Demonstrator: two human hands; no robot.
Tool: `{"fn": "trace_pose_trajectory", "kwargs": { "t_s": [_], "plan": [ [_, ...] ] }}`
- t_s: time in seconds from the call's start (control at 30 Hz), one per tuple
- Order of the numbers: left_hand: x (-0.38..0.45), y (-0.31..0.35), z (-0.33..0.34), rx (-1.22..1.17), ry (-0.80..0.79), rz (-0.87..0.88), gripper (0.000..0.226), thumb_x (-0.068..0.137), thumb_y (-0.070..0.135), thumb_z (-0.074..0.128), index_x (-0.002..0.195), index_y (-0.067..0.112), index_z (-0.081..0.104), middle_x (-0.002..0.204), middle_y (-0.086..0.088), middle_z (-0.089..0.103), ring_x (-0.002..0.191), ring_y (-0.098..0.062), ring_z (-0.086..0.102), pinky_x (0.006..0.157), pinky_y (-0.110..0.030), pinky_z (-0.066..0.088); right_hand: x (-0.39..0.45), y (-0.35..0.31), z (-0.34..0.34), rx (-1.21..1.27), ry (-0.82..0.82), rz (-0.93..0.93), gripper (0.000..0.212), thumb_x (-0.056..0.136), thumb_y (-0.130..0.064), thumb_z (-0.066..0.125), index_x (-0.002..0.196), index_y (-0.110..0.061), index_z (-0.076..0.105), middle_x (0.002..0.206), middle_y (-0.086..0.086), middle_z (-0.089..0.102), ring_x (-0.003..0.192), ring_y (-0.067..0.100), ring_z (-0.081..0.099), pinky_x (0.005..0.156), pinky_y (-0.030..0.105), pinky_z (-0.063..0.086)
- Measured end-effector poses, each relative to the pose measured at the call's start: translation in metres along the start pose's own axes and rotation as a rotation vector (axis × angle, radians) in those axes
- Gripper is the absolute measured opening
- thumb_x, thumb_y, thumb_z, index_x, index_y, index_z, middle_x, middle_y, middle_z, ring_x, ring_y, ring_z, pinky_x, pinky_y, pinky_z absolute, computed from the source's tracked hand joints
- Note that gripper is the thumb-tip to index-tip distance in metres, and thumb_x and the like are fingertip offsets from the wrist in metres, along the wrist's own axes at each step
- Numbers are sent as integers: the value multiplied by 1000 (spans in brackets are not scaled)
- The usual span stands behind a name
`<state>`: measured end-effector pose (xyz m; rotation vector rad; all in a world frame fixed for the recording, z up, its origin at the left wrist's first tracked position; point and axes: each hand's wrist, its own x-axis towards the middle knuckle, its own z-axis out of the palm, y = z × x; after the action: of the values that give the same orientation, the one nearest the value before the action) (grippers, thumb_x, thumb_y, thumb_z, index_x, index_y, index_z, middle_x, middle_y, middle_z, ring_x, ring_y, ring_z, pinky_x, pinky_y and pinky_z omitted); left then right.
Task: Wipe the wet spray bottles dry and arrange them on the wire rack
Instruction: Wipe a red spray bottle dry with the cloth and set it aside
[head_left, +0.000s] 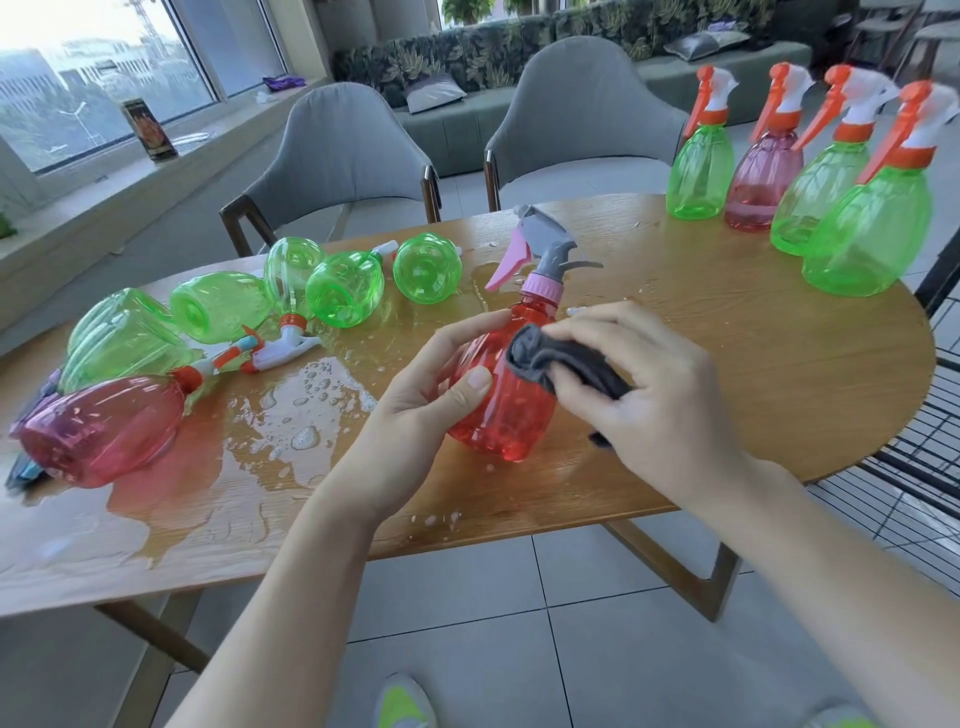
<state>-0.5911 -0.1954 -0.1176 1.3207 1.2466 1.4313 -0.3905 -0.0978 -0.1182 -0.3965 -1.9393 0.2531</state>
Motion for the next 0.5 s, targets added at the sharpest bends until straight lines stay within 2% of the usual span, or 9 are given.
{"fn": "trace_pose_trajectory", "kwargs": {
  "t_s": [0.13,0.23,0.3,0.4,0.5],
  "plan": [
    [0,-1,-3,20,-18,10,44,103,24,61,147,27,61,145,-13,64,133,-43,62,108,-67,51,8,7,-4,50,50,163,22,92,-8,75,114,-7,76,110,2,71,99,8,66,88,24,56],
    [1,0,-3,7,-17,12,41,105,21,58,145,28,63,145,-9,65,131,-43,63,101,-63,55,6,8,-4,112,31,205,22,92,-10,75,114,-8,76,110,0,71,102,9,67,86,31,57],
    [1,0,0,-10,-9,15,41,105,21,56,145,27,62,145,-8,65,131,-41,64,96,-58,58,1,5,-4,135,-24,184,23,90,-8,77,113,-8,76,109,1,71,102,12,68,84,33,57],
    [2,0,3,-11,20,7,40,107,21,53,145,27,62,143,-8,67,129,-36,66,102,-55,56,-7,-2,-3,125,-93,110,21,89,-7,78,110,-8,77,106,3,71,96,14,68,82,29,55],
    [3,1,4,8,24,2,39,107,19,51,144,25,62,141,-7,68,126,-35,67,101,-54,56,-7,-3,-4,92,-96,67,22,88,-10,76,110,-8,77,106,3,71,96,12,67,85,24,54]
  ]
}}
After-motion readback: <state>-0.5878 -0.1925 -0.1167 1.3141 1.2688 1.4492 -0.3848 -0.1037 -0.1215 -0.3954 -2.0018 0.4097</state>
